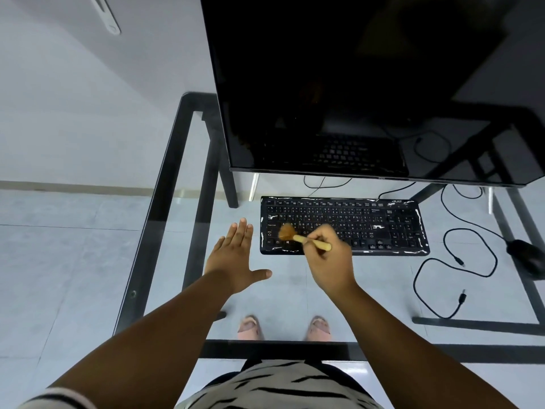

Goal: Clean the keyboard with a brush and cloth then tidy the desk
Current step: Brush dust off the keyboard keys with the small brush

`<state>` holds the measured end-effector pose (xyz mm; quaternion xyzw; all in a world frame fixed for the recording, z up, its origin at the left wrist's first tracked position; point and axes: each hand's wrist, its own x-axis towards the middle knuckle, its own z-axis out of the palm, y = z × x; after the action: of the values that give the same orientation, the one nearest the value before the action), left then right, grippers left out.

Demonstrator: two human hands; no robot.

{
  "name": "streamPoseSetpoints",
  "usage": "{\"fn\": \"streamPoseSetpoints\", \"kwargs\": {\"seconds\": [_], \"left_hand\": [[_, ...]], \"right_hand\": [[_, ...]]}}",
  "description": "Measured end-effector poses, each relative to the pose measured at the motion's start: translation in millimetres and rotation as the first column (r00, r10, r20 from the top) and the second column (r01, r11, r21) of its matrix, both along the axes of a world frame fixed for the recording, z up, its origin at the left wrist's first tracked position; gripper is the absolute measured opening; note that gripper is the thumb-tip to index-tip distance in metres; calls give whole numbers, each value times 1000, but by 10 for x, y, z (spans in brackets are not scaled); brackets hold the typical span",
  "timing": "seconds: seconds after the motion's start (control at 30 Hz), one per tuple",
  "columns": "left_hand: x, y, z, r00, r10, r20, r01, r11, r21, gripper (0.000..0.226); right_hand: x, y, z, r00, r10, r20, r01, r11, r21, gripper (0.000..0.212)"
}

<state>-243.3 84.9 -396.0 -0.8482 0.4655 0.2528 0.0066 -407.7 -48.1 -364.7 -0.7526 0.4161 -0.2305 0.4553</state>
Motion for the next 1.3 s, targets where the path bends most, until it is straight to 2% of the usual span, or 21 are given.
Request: {"fn": "streamPoseSetpoints", "kwargs": {"seconds": [0.07,0.1,0.17,0.23,0.3,0.37,0.47,0.53,0.63,0.67,0.73,0.77,0.83,0.9,1.0,1.07,1.13,1.2,1.3], "left_hand": [[-3,-1,1,1000,2,-3,-2,1000,2,113],[-6,-3,0,1000,5,-3,-5,1000,0,113],[-10,5,7,1000,12,-2,-12,1000,-2,113],[-16,2,21,1000,19,0,-19,1000,-3,113],[-25,-9,37,1000,30,-6,-30,1000,-3,113],[-45,-24,45,999,46,-14,-46,999,-7,112],[-74,-25,50,997,76,-16,-77,996,-49,107],[-91,-24,51,995,102,-1,-102,989,-105,105],[-132,-43,58,994,104,36,-96,979,-182,104],[-152,-55,60,994,100,43,-89,975,-204,103],[-190,-80,69,996,80,48,-67,969,-238,101],[-205,-91,70,996,68,51,-54,967,-250,100],[-237,-117,67,998,44,55,-28,964,-264,98],[-270,-146,65,998,25,59,-7,961,-276,96],[-317,-179,63,997,-19,71,38,959,-280,90],[-338,-196,61,996,-52,72,70,958,-278,86],[-356,-211,60,994,-81,72,98,954,-282,82],[-375,-226,63,990,-113,80,131,955,-268,80],[-386,-247,54,983,-152,99,171,958,-230,77]], "right_hand": [[-44,-29,10,993,-109,36,110,994,-21,13],[-64,-39,18,993,-105,59,105,994,10,13],[-82,-30,42,998,3,59,-8,995,98,12],[-118,-21,40,999,53,-9,-53,996,73,13],[-136,-40,31,997,-73,-37,72,997,-35,14],[-152,-75,36,985,-170,14,171,984,-51,15],[-160,-83,50,1000,-7,21,6,998,58,13],[-182,-70,33,999,26,-32,-25,999,21,13],[-210,-100,28,989,-146,20,146,988,-40,15],[-217,-114,32,989,-139,42,139,990,-2,15],[-234,-118,36,999,-25,25,23,997,74,14],[-249,-110,32,1000,6,1,-6,998,64,14],[-275,-123,27,998,-69,7,69,997,22,15],[-275,-167,36,979,-188,79,188,982,12,14],[-212,-210,59,982,-145,124,138,988,66,8],[-181,-210,20,997,-64,52,62,997,44,7],[-155,-216,-23,992,-122,12,122,993,6,7],[-150,-227,-14,978,-202,58,202,979,10,6],[-129,-221,33,995,-55,89,49,997,60,4]]}}
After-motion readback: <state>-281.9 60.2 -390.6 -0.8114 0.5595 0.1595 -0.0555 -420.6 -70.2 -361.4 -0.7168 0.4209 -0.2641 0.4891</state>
